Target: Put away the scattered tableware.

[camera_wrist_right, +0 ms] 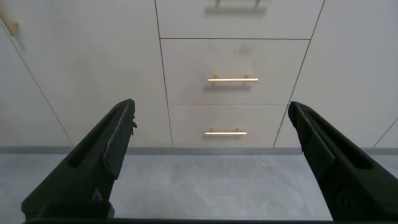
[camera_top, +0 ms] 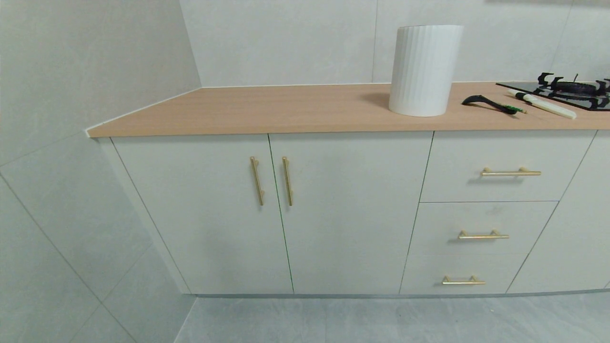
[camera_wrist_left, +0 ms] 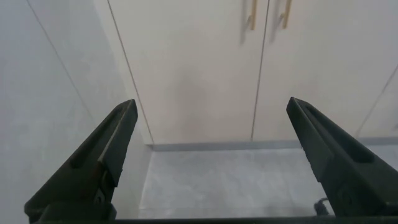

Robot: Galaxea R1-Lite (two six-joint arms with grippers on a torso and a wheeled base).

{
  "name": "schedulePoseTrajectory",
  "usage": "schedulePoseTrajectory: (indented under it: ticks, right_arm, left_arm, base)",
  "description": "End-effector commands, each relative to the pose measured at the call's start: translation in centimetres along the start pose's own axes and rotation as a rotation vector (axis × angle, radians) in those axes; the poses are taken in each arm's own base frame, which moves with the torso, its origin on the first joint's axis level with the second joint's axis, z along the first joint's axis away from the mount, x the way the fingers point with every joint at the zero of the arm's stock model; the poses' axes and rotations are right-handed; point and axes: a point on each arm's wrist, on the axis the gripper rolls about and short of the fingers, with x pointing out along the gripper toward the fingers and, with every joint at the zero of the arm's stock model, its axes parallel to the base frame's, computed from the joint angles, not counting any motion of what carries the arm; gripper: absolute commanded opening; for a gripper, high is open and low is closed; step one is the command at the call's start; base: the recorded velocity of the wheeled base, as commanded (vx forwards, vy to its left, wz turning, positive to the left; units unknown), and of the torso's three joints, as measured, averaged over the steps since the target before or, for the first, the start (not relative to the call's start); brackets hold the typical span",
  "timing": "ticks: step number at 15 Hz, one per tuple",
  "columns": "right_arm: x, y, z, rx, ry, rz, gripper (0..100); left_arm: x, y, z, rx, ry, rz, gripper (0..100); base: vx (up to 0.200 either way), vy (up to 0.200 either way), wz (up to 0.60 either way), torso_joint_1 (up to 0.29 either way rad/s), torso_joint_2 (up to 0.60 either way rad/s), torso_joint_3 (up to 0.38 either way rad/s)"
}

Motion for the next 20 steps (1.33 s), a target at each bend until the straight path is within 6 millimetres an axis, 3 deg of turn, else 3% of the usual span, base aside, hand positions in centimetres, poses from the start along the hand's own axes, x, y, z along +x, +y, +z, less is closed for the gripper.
schedulePoseTrajectory:
  ticks: [1, 18, 20]
  right_arm:
    - [0.02, 0.0, -0.13, 0.011, 0.01, -0.001, 100]
    - [0.03, 0.01, -0.12, 0.021, 0.011, 0.005, 100]
    - [0.03, 0.01, -0.12, 0.022, 0.011, 0.005, 100]
  left_arm:
    - [0.02, 0.0, -0.01, -0.017, 0.001, 0.001, 100]
    - [0.02, 0.0, -0.01, -0.031, 0.001, 0.002, 100]
    - [0.02, 0.0, -0.01, -0.031, 0.001, 0.002, 100]
  base:
    - [0.0, 0.0, 0.0, 0.0, 0.0, 0.0]
    - [0.0, 0.0, 0.0, 0.0, 0.0, 0.0]
    - [0.0, -0.2, 0.0, 0.005, 0.0, 0.002]
